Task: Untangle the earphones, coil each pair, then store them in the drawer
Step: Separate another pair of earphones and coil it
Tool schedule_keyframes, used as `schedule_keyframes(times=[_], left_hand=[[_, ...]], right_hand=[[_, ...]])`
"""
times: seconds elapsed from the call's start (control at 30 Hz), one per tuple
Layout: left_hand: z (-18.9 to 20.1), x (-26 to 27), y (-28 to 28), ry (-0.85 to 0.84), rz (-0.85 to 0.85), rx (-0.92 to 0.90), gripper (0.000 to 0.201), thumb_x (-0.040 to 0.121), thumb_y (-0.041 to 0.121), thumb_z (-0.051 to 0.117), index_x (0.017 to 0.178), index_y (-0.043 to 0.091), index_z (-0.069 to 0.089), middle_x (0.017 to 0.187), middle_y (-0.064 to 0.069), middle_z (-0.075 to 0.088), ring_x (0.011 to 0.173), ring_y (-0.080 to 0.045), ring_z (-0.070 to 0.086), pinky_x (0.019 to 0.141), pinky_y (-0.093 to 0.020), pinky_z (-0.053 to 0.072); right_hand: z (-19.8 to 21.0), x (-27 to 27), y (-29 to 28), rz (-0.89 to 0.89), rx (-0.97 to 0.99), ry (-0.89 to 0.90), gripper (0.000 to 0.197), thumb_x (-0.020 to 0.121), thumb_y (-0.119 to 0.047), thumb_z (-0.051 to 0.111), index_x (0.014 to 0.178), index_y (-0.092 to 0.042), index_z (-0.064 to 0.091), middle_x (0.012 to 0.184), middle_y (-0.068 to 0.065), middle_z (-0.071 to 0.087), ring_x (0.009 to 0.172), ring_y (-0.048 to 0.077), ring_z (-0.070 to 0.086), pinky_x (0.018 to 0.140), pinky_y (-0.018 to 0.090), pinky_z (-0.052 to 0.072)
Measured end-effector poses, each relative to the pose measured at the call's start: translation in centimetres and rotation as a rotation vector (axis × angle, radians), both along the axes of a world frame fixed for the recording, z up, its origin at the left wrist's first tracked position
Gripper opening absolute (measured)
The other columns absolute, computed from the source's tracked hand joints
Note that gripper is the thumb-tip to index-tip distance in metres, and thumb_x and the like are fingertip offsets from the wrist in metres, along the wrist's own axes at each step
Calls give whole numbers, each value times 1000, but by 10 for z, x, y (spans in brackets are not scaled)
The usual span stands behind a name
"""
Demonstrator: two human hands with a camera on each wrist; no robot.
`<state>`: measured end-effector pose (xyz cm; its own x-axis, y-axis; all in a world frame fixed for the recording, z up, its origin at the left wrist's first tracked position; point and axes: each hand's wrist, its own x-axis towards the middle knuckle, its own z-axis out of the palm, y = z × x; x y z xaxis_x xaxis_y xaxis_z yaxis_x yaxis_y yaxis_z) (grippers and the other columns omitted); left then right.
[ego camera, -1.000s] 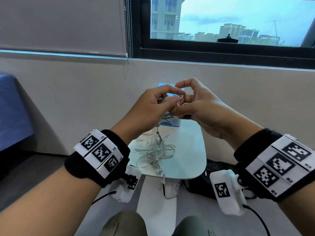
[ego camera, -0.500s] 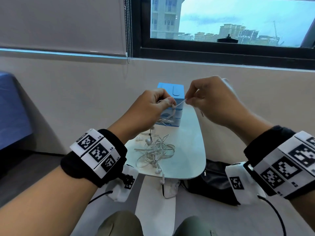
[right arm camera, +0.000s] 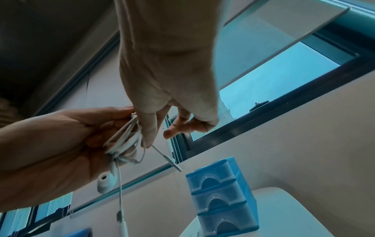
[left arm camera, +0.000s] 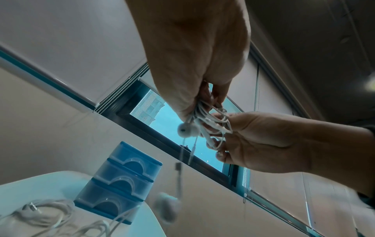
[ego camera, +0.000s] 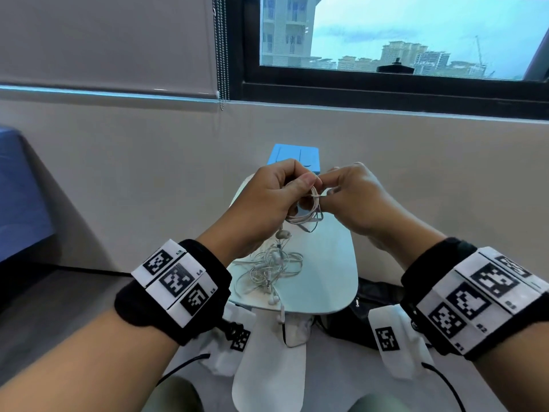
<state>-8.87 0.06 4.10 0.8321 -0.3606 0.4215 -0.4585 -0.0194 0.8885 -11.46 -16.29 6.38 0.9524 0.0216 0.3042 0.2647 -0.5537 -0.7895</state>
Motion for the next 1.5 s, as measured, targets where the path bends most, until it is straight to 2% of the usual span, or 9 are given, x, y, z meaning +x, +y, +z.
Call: schedule_keyframes(times=[0.17, 0.3, 0.47, 0.6, 0.77, 0.87, 1.1, 1.3, 1.5], left_hand=[[3, 2, -1, 6, 31, -50, 19, 102, 21, 63, 96, 5, 71, 79, -7, 69, 67, -20, 66, 65, -42, 59], [3, 3, -1, -54, 89, -14, 17, 101, 25, 63, 92, 13, 70, 81, -4, 72, 69, -22, 71, 68, -64, 59], [2, 4, 0, -105, 189, 49, 18, 103, 26, 62, 90, 15, 68, 74, 1, 66, 67, -13, 63, 61, -41, 55], [0, 4, 1, -107, 159, 77, 20, 101, 32, 61, 94, 15, 70, 88, -9, 74, 80, -29, 73, 66, -61, 59], [-3, 5, 5, -104, 128, 69, 18, 102, 28, 62, 95, 16, 72, 90, -6, 75, 81, -29, 73, 73, -56, 60], [-3, 5, 7, -93, 129, 75, 18, 102, 31, 61, 95, 19, 72, 92, -8, 75, 84, -33, 74, 70, -65, 59], [-2, 6, 20, -38, 57, 112, 24, 103, 22, 61, 95, 2, 72, 76, -3, 70, 62, -6, 59, 62, -21, 46], [-3, 8, 32, 14, 42, 199, 16, 99, 16, 67, 94, 3, 76, 80, -3, 68, 60, -3, 53, 60, -20, 47], [5, 4, 22, 51, 1, 120, 21, 104, 15, 59, 96, 0, 71, 66, 11, 59, 54, -6, 44, 61, -22, 47]], right_hand=[[0, -3, 1, 136, 372, 168, 17, 86, 9, 70, 102, 6, 75, 102, 30, 73, 80, 24, 69, 75, 36, 62], [2, -4, 0, 173, 629, 229, 18, 88, 12, 64, 104, 6, 68, 78, 14, 74, 65, 20, 70, 66, 27, 60], [1, -7, -1, 266, 812, 295, 29, 88, 7, 57, 113, -2, 68, 95, 19, 71, 78, 26, 70, 73, 30, 59], [-5, -8, -3, 299, 777, 314, 47, 73, -8, 73, 119, -13, 67, 96, 8, 69, 82, 18, 65, 82, 32, 46], [-6, -10, 0, 354, 795, 356, 55, 73, 1, 70, 126, -11, 62, 97, 8, 66, 89, 22, 64, 69, 26, 45], [-5, -10, 1, 360, 803, 366, 54, 72, 2, 70, 123, -12, 62, 99, 11, 67, 95, 26, 63, 80, 33, 41], [1, -9, -1, 308, 288, 200, 38, 85, 0, 75, 118, -9, 59, 90, 23, 73, 83, 22, 69, 78, 34, 54], [16, -15, -18, 203, -191, 78, 29, 101, -10, 62, 124, -26, 64, 96, -1, 80, 96, 9, 75, 88, 38, 62], [1, 6, -19, -4, -350, -234, 14, 92, -16, 70, 87, -28, 75, 89, -12, 75, 93, 12, 70, 91, 43, 55]])
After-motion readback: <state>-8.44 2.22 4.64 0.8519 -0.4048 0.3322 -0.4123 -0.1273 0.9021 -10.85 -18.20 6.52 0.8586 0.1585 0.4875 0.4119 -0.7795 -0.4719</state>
